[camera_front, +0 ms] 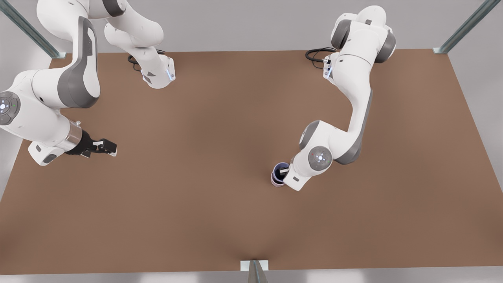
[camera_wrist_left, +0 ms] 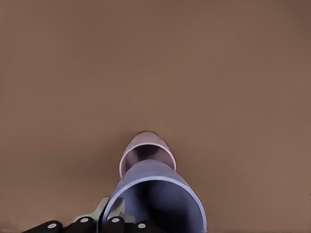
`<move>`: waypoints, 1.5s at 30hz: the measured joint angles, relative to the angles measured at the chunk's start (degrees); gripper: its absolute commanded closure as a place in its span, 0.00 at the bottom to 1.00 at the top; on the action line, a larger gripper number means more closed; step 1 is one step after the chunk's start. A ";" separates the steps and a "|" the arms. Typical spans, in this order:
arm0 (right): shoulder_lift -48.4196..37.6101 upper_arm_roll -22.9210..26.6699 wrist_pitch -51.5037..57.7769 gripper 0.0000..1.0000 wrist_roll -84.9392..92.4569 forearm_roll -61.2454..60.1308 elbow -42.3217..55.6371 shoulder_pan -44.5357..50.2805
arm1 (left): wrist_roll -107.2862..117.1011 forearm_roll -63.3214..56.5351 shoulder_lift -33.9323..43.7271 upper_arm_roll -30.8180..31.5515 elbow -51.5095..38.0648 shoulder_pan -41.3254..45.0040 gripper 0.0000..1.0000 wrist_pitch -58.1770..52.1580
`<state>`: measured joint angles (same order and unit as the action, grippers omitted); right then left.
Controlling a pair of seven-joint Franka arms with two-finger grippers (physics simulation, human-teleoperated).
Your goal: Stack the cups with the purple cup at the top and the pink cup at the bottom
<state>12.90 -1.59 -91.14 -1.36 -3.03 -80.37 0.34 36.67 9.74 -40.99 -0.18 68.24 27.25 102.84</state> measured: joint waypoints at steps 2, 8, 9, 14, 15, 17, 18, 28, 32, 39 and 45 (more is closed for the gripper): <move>0.00 -0.03 0.02 0.00 -0.48 0.00 0.00 0.00 | 0.75 0.24 -0.38 0.00 0.09 0.00 0.79 0.21; 0.00 -0.06 0.05 0.00 -1.63 -0.01 0.00 0.02 | 2.55 0.60 -1.10 -0.01 0.15 -0.04 0.79 1.37; 0.00 -0.05 0.06 0.00 -1.78 -0.01 0.00 0.01 | 2.79 0.61 -1.24 0.00 0.16 -0.04 0.79 1.52; 0.00 -0.06 0.11 0.00 -2.43 -0.01 0.00 0.00 | 3.81 0.61 -1.68 -0.08 0.17 -0.10 0.79 2.25; 0.00 -0.07 0.12 0.00 -2.54 -0.01 0.00 0.00 | 3.95 0.59 -1.75 -0.08 0.20 -0.11 0.79 2.34; 0.00 -0.07 0.13 0.00 -2.75 -0.01 0.00 0.01 | 4.11 0.48 -2.03 -0.15 0.24 -0.11 0.76 2.49; 0.00 -0.07 0.13 0.00 -2.85 -0.01 0.00 0.01 | 4.15 0.42 -2.12 -0.16 0.33 -0.15 0.76 2.55; 0.00 -0.08 0.22 0.00 -3.63 -0.07 0.01 0.01 | 3.76 1.28 -2.58 -0.21 1.51 -0.80 0.00 4.42; 0.00 -0.08 0.23 0.00 -3.86 -0.09 0.01 0.01 | 3.45 1.32 -2.68 -0.20 1.51 -0.79 0.00 4.78; 0.00 -0.08 0.29 0.00 -4.19 -0.09 0.01 0.01 | 3.68 0.43 -2.61 -0.18 1.49 -0.82 0.00 4.47; -0.01 -0.07 0.36 0.00 -4.39 -0.09 0.01 0.01 | 3.86 0.28 -2.64 -0.18 1.49 -0.88 0.00 4.37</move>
<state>12.89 -1.67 -90.78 -5.75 -3.13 -80.36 0.35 40.53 10.01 -43.63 -0.36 69.73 26.37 107.21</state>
